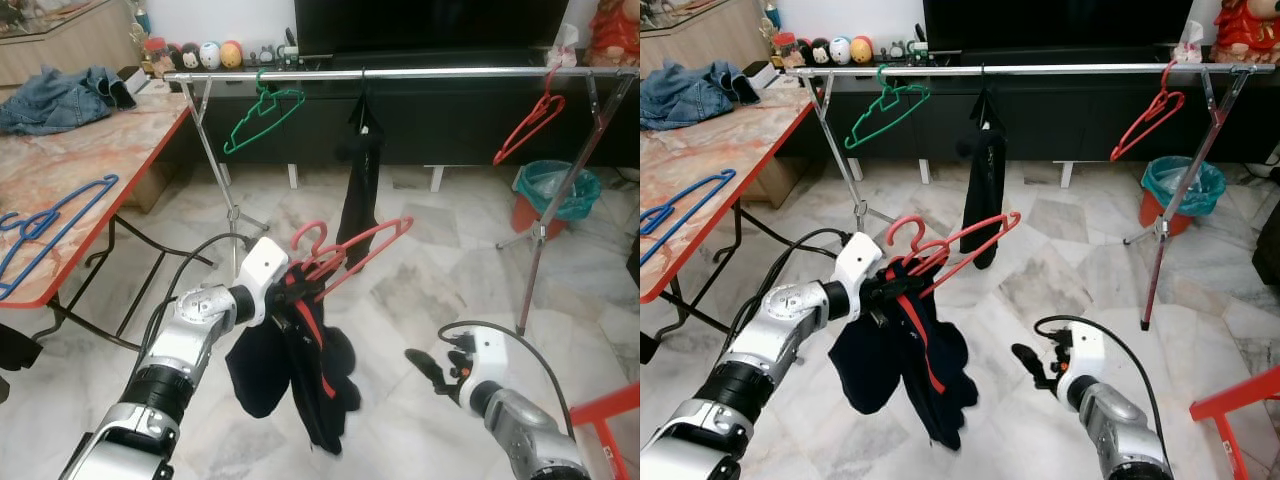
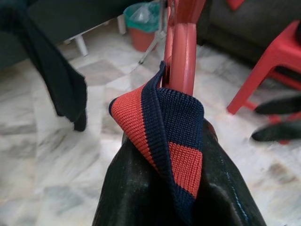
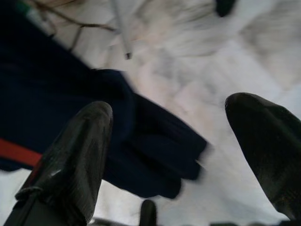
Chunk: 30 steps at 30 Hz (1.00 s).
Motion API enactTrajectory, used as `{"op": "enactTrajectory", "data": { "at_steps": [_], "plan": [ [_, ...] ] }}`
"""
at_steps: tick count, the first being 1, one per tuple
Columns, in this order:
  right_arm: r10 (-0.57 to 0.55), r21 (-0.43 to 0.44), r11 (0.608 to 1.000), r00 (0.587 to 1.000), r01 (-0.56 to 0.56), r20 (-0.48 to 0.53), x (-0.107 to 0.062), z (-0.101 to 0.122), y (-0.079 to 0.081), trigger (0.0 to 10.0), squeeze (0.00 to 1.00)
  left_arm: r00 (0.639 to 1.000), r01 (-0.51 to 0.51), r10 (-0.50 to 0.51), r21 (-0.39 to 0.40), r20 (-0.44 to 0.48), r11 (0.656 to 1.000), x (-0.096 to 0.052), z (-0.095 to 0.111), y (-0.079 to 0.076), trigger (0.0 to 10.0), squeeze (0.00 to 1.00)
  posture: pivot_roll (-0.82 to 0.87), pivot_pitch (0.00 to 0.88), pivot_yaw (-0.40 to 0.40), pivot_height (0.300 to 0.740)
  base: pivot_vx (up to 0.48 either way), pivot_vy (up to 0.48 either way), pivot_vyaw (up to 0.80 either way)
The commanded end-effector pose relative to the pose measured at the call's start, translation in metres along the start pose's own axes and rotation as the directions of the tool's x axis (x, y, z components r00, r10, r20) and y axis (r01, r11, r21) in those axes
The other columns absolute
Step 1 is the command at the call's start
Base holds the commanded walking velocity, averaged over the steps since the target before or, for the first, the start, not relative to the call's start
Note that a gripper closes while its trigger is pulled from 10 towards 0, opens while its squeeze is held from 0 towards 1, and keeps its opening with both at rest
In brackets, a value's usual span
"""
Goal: Hang hanger
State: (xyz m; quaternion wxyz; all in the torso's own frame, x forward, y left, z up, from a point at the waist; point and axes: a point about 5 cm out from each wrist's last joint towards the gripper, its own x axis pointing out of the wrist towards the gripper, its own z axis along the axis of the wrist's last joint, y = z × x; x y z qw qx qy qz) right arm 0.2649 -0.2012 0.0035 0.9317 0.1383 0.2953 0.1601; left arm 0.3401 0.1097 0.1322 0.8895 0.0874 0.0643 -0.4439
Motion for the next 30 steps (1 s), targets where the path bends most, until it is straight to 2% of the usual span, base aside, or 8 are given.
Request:
{"op": "enactTrajectory", "data": {
  "at_steps": [1, 5, 10, 14, 17, 23, 30],
  "plan": [
    [0.073, 0.012, 0.997, 0.997, -0.072, -0.032, 0.002, -0.007, 0.009, 10.0, 0.0, 0.998, 0.033, -0.034, 0.028, 0.048, 0.999, 0.001, 0.018, -0.001, 10.0, 0.0, 0.0, 0.0, 0.065, 0.74, 0.0, 0.0, 0.0],
    [0.09, 0.028, 0.996, 0.992, -0.088, -0.091, 0.003, -0.023, 0.011, 10.0, 0.0, 0.993, 0.089, -0.09, 0.024, 0.078, 0.996, 0.001, 0.034, -0.007, 10.0, 0.0, 0.01, 0.0, 0.064, 0.74, 0.0, 0.0, 0.0],
    [0.073, 0.041, 0.997, 0.992, -0.069, -0.101, 0.003, -0.027, 0.009, 10.0, 0.0, 0.991, 0.101, -0.103, 0.026, 0.086, 0.995, 0.002, 0.039, -0.009, 10.0, 0.0, 0.01, 0.009, 0.065, 0.74, 0.0, 0.0, 0.0],
    [-0.006, 0.01, 1.0, 0.996, 0.006, -0.09, 0.003, -0.027, 0.003, 10.0, 0.0, 0.985, 0.135, -0.137, 0.018, 0.105, 0.991, 0.001, 0.048, -0.014, 10.0, 0.0, 0.01, 0.017, 0.065, 0.74, 0.0, 0.0, 0.0],
    [-0.032, 0.046, 0.998, 0.998, 0.034, -0.061, 0.005, -0.024, 0.002, 10.0, 0.0, 0.982, 0.16, -0.161, 0.014, 0.102, 0.987, 0.0, 0.053, -0.018, 10.0, 0.0, 0.02, 0.023, 0.068, 0.74, 0.0, 0.0, 0.0],
    [-0.047, 0.045, 0.998, 0.999, 0.048, -0.028, 0.01, -0.024, 0.006, 10.0, 0.0, 0.977, 0.193, -0.193, 0.0, 0.09, 0.981, -0.002, 0.056, -0.026, 10.0, 0.0, 0.02, 0.023, 0.07, 0.74, 0.0, 0.0, 0.0],
    [-0.018, 0.062, 0.998, 0.997, 0.014, 0.072, 0.015, -0.014, 0.014, 10.0, 0.0, 0.975, 0.212, -0.211, -0.008, 0.065, 0.977, -0.004, 0.06, -0.029, 10.0, 0.0, 0.03, 0.022, 0.074, 0.74, 0.0, 0.0, 0.0]
  ]
}}
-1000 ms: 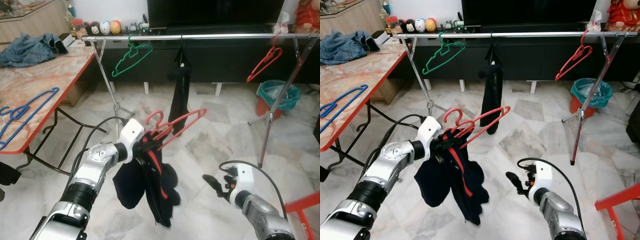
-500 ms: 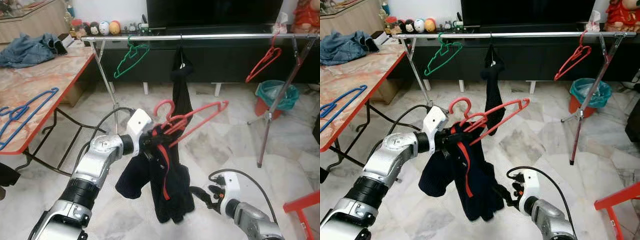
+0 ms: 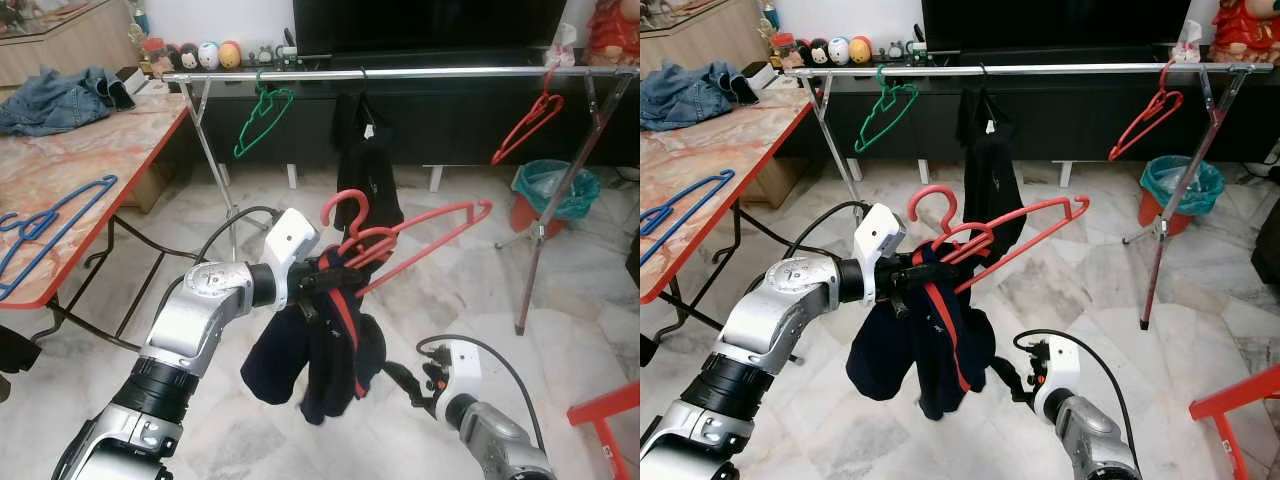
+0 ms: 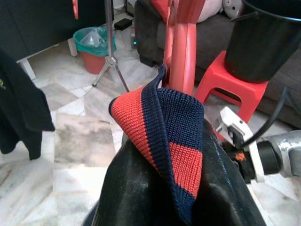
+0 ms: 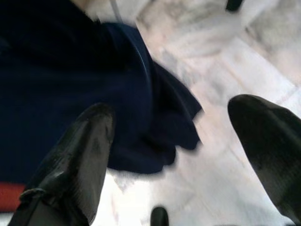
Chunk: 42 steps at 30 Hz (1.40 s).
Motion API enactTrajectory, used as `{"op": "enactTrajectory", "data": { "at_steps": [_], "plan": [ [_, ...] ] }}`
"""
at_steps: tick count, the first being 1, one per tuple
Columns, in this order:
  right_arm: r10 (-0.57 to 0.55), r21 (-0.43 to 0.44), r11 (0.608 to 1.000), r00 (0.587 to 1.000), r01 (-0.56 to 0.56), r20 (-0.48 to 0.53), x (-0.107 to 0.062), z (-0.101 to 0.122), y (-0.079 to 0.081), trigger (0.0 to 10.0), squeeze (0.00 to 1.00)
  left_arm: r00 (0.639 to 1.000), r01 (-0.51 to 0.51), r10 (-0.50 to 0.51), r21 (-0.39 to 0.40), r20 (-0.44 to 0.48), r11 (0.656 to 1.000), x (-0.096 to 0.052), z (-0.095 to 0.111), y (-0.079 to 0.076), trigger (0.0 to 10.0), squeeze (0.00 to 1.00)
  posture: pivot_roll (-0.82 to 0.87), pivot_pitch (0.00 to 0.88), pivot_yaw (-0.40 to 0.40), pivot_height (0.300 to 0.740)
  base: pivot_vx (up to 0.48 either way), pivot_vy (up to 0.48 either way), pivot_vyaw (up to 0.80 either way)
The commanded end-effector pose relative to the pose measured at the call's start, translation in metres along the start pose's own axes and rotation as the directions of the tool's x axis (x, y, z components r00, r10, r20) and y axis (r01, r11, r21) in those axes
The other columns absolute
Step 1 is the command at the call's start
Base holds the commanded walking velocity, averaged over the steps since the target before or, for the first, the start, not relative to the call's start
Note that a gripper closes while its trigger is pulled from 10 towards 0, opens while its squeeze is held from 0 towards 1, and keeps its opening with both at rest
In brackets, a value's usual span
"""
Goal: Hang hanger
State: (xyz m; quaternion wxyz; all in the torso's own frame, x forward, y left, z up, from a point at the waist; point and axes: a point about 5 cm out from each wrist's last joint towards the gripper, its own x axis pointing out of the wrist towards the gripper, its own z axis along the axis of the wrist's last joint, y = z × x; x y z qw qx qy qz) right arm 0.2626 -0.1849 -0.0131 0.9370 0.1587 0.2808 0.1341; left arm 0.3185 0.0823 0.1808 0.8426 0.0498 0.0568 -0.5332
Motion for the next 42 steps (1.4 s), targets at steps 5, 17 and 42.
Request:
{"op": "enactTrajectory", "data": {
  "at_steps": [5, 17, 42],
  "plan": [
    [0.034, 0.028, 0.999, 0.998, -0.036, 0.056, 0.003, 0.006, 0.005, 10.0, 0.0, 1.0, 0.025, -0.025, 0.034, -0.003, 0.999, -0.004, 0.011, -0.004, 10.0, 0.0, 0.03, 0.017, 0.072, 0.74, 0.0, 0.0, 0.0],
    [0.053, 0.095, 0.994, 0.998, -0.049, -0.035, 0.005, -0.015, 0.009, 10.0, 0.0, 0.998, 0.069, -0.069, 0.042, 0.009, 0.997, -0.002, 0.023, -0.013, 10.0, 0.0, 0.04, 0.012, 0.07, 0.74, 0.0, 0.0, 0.0],
    [0.048, 0.169, 0.983, 0.993, -0.065, 0.106, 0.012, -0.008, 0.016, 0.0, 0.0, 0.99, 0.131, -0.132, 0.037, 0.045, 0.991, 0.002, 0.044, -0.03, 10.0, 0.0, 0.06, 0.011, 0.066, 0.74, 0.0, 0.0, 0.0]
  ]
}}
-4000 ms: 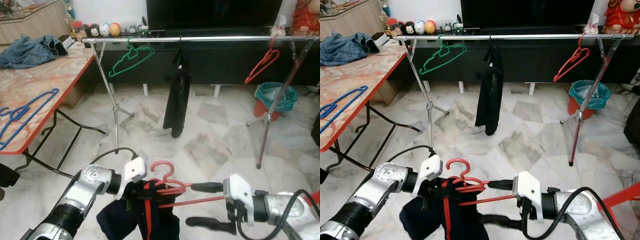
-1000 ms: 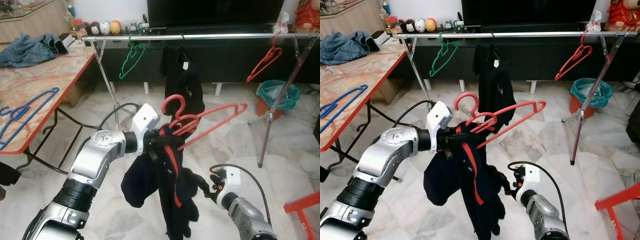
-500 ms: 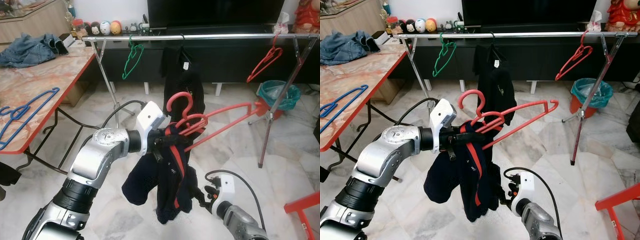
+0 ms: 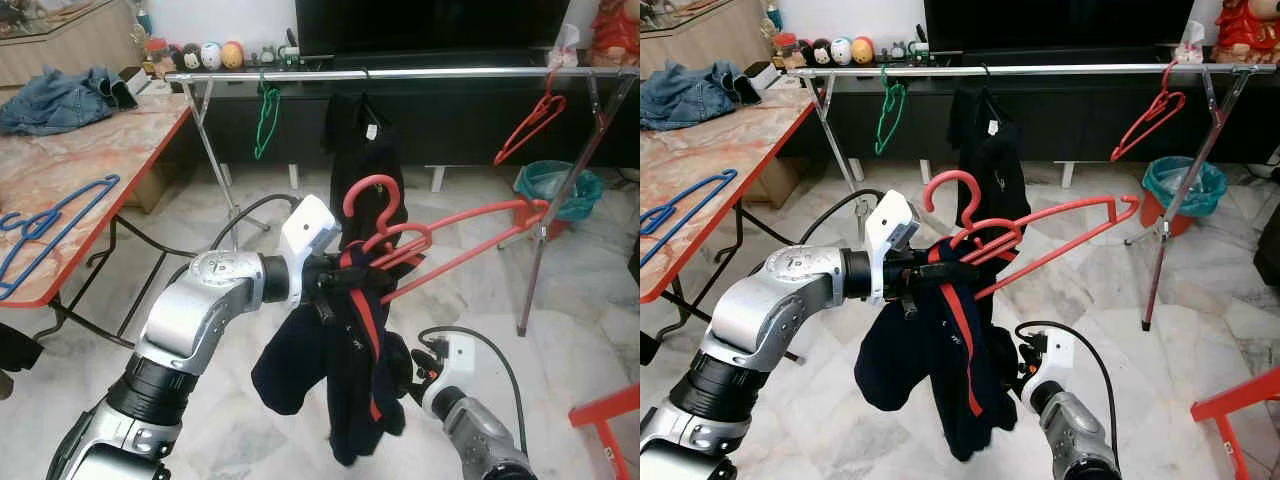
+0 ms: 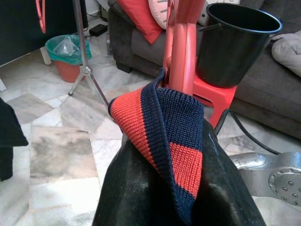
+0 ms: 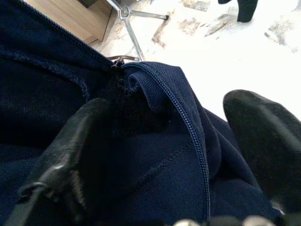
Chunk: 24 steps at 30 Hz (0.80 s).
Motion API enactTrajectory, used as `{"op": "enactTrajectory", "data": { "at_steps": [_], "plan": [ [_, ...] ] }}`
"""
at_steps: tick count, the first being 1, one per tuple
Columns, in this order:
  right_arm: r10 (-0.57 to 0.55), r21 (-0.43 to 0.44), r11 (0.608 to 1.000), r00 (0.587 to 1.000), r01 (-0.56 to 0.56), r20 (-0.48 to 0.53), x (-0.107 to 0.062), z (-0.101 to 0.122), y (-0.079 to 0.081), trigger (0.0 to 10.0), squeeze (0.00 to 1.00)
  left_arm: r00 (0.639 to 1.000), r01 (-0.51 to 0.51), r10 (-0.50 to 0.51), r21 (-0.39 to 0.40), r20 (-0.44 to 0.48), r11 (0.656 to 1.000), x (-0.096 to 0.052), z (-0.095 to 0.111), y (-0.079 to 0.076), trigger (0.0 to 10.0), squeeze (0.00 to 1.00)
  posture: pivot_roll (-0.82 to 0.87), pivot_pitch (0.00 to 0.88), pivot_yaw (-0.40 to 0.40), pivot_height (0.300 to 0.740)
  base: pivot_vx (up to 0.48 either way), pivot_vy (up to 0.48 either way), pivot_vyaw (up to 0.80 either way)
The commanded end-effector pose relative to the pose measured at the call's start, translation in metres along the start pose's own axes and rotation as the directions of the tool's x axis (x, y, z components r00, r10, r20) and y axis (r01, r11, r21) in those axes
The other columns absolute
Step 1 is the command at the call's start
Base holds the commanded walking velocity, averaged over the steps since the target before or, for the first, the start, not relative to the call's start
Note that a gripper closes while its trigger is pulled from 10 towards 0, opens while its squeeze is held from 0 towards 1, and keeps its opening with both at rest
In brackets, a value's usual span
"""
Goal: Hang hanger
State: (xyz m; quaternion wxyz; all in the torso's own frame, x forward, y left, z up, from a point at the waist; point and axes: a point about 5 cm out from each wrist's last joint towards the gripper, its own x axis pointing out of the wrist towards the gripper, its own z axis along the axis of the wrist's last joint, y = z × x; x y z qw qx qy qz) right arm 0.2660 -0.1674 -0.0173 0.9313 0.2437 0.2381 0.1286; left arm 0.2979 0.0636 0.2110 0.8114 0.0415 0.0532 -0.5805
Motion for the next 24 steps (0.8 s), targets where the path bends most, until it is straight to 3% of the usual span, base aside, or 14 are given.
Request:
{"op": "enactTrajectory", "data": {
  "at_steps": [1, 24],
  "plan": [
    [0.009, 0.018, 1.0, 1.0, -0.009, -0.002, 0.0005, -0.004, 0.0023, 0.0, 0.0, 0.999, 0.017, -0.018, 0.037, 0.029, 0.999, -0.0005, 0.0122, -0.0041, 10.0, 0.0, 0.06, 0.013, 0.066, 0.74, 0.0, 0.0, 0.0],
    [0.024, 0.013, 1.0, 1.0, -0.023, -0.018, -0.0005, -0.0082, 0.0032, 0.0, 0.0, 1.0, 0.012, -0.013, 0.04, 0.025, 0.999, -0.0015, 0.0129, -0.0026, 10.0, 0.0, 0.06, 0.017, 0.066, 0.74, 0.0, 0.0, 0.0]
  ]
}}
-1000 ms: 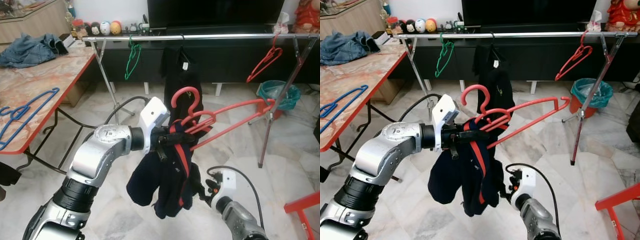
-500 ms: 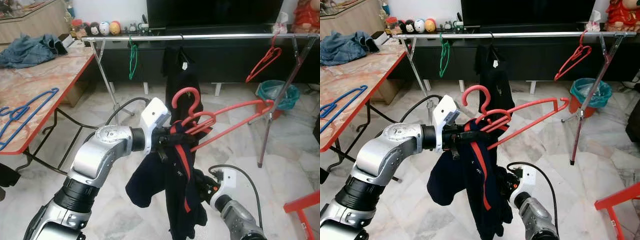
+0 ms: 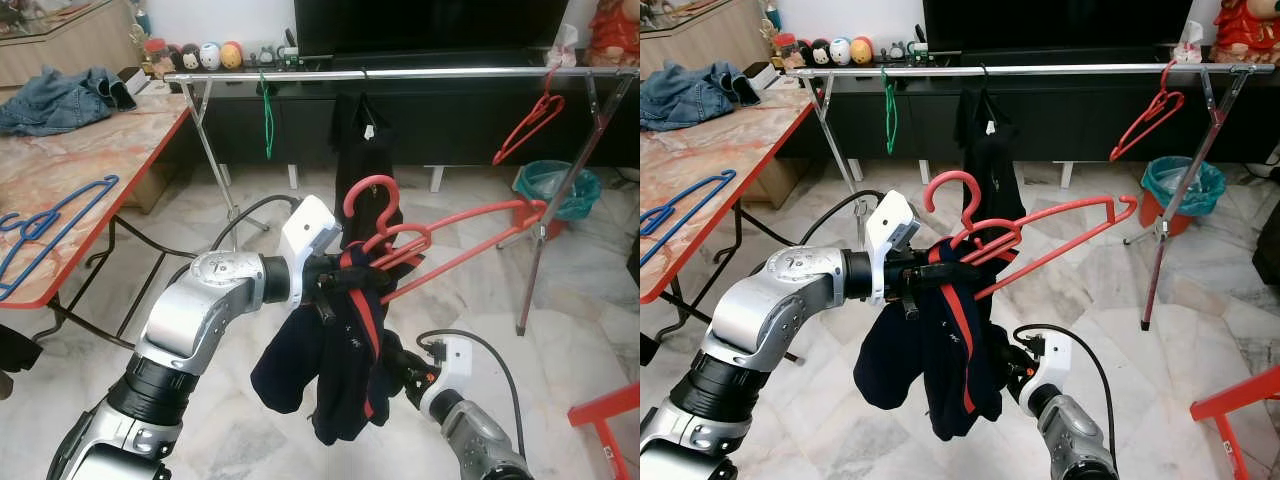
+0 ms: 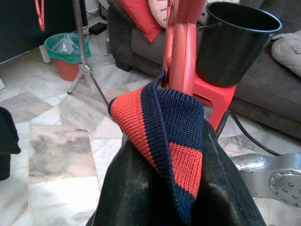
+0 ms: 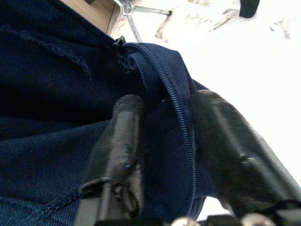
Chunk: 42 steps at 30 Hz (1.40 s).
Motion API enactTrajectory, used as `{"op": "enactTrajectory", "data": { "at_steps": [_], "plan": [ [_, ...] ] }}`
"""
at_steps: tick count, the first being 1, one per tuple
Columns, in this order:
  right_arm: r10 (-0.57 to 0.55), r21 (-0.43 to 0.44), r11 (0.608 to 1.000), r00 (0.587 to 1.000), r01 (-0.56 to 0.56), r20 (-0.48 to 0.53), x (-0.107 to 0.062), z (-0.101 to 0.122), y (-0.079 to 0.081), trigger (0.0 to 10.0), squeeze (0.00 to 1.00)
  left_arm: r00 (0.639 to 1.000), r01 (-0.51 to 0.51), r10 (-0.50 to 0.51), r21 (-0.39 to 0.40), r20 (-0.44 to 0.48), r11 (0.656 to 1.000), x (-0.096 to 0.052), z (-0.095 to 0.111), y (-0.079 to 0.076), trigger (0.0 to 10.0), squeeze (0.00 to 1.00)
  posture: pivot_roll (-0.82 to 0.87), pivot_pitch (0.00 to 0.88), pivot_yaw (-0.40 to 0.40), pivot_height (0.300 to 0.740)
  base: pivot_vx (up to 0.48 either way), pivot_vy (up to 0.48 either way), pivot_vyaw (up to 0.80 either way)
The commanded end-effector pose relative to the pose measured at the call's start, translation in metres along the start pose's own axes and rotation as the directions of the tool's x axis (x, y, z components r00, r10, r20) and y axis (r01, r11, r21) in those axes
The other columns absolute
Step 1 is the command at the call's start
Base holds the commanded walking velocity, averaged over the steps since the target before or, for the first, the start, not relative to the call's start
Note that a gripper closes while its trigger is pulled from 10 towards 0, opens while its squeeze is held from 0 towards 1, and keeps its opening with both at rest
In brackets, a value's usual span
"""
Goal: Hang hanger
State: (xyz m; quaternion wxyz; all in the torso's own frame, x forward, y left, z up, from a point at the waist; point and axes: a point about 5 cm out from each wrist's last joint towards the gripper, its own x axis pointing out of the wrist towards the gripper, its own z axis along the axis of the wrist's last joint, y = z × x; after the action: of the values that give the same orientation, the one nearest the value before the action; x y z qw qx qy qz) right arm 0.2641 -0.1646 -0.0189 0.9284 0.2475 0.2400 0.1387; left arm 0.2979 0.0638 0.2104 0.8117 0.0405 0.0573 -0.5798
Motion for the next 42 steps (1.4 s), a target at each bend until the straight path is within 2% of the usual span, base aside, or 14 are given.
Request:
{"op": "enactTrajectory", "data": {
  "at_steps": [1, 14, 21, 23, 24, 25, 26, 27, 29, 31, 32, 33, 38, 42],
  "plan": [
    [0.003, 0.009, 1.0, 1.0, -0.003, -0.009, 0.0, -0.005, 0.001, 0.0, 0.0, 0.999, 0.013, -0.014, 0.046, 0.031, 0.999, -0.001, 0.014, -0.003, 10.0, 0.0, 0.06, 0.017, 0.066, 0.74, 0.0, 0.0, 0.0],
    [0.003, 0.009, 1.0, 1.0, -0.003, -0.015, -0.001, -0.006, 0.001, 0.0, 0.0, 0.999, 0.011, -0.013, 0.046, 0.031, 0.999, -0.002, 0.014, -0.003, 10.0, 0.0, 0.06, 0.02, 0.065, 0.74, 0.0, 0.0, 0.0],
    [0.044, 0.015, 0.999, 0.999, -0.043, -0.033, -0.001, -0.009, 0.004, 0.0, 0.0, 0.996, -0.083, 0.08, 0.054, 0.043, 0.995, -0.005, 0.015, 0.012, 10.0, 0.0, 0.06, 0.019, 0.067, 0.74, 0.0, 0.0, 0.0],
    [0.041, 0.01, 0.999, 0.999, -0.041, -0.034, -0.002, -0.009, 0.002, 0.0, 0.0, 0.986, -0.158, 0.154, 0.067, 0.062, 0.985, -0.006, 0.015, 0.021, 10.0, 0.0, 0.06, 0.019, 0.067, 0.74, 0.0, 0.0, 0.0],
    [0.041, 0.01, 0.999, 0.999, -0.041, -0.034, -0.002, -0.009, 0.002, 0.0, 0.0, 0.986, -0.158, 0.154, 0.067, 0.062, 0.985, -0.006, 0.015, 0.021, 10.0, 0.0, 0.06, 0.019, 0.067, 0.74, 0.0, 0.0, 0.0],
    [0.038, 0.008, 0.999, 0.999, -0.038, -0.034, -0.002, -0.008, 0.001, 0.0, 0.0, 0.977, -0.21, 0.206, 0.091, 0.057, 0.973, -0.007, 0.012, 0.027, 10.0, 0.0, 0.06, 0.02, 0.066, 0.74, 0.0, 0.0, 0.0],
    [0.038, 0.008, 0.999, 0.999, -0.038, -0.034, -0.002, -0.008, 0.001, 0.0, 0.0, 0.977, -0.21, 0.206, 0.091, 0.057, 0.973, -0.007, 0.012, 0.027, 10.0, 0.0, 0.06, 0.02, 0.066, 0.74, 0.0, 0.0, 0.0],
    [0.035, 0.005, 0.999, 0.999, -0.035, -0.031, -0.004, -0.007, -0.001, 0.0, 0.0, 0.96, -0.278, 0.275, 0.116, 0.044, 0.954, -0.011, 0.006, 0.036, 10.0, 0.0, 0.05, 0.023, 0.066, 0.74, 0.0, 0.0, 0.0],
    [0.035, 0.004, 0.999, 0.999, -0.035, -0.029, -0.004, -0.006, -0.002, 0.0, 0.0, 0.957, -0.291, 0.289, 0.125, 0.036, 0.948, -0.013, 0.003, 0.038, 10.0, 0.0, 0.05, 0.023, 0.065, 0.74, 0.0, 0.0, 0.0],
    [0.034, 0.003, 0.999, 0.999, -0.034, -0.028, -0.005, -0.006, -0.003, 0.0, 0.0, 0.958, -0.287, 0.287, 0.141, 0.025, 0.948, -0.015, -0.001, 0.039, 10.0, 0.0, 0.05, 0.025, 0.065, 0.74, 0.0, 0.0, 0.0],
    [0.035, 0.001, 0.999, 0.999, -0.035, -0.029, -0.005, -0.005, -0.004, 0.0, 0.0, 0.961, -0.262, 0.274, 0.21, -0.032, 0.942, -0.02, -0.014, 0.039, 10.0, 0.0, 0.05, 0.024, 0.065, 0.74, 0.0, 0.0, 0.0],
    [0.036, 0.001, 0.999, 0.999, -0.036, -0.029, -0.006, -0.005, -0.004, 0.0, 0.0, 0.961, -0.251, 0.27, 0.233, -0.053, 0.939, -0.022, -0.018, 0.038, 10.0, 0.0, 0.05, 0.024, 0.065, 0.74, 0.0, 0.0, 0.0],
    [0.048, -0.007, 0.999, 0.998, -0.048, -0.037, -0.006, -0.005, -0.004, 0.0, 0.0, 0.958, -0.203, 0.25, 0.286, -0.139, 0.936, -0.031, -0.037, 0.039, 10.0, 0.0, 0.05, 0.026, 0.063, 0.74, 0.0, 0.0, 0.0],
    [0.055, -0.012, 0.998, 0.998, -0.055, -0.04, -0.007, -0.005, -0.005, 0.0, 0.0, 0.966, -0.173, 0.218, 0.275, -0.141, 0.946, -0.033, -0.042, 0.036, 10.0, 0.0, 0.05, 0.028, 0.059, 0.74, 0.0, 0.0, 0.0]
  ]
}}
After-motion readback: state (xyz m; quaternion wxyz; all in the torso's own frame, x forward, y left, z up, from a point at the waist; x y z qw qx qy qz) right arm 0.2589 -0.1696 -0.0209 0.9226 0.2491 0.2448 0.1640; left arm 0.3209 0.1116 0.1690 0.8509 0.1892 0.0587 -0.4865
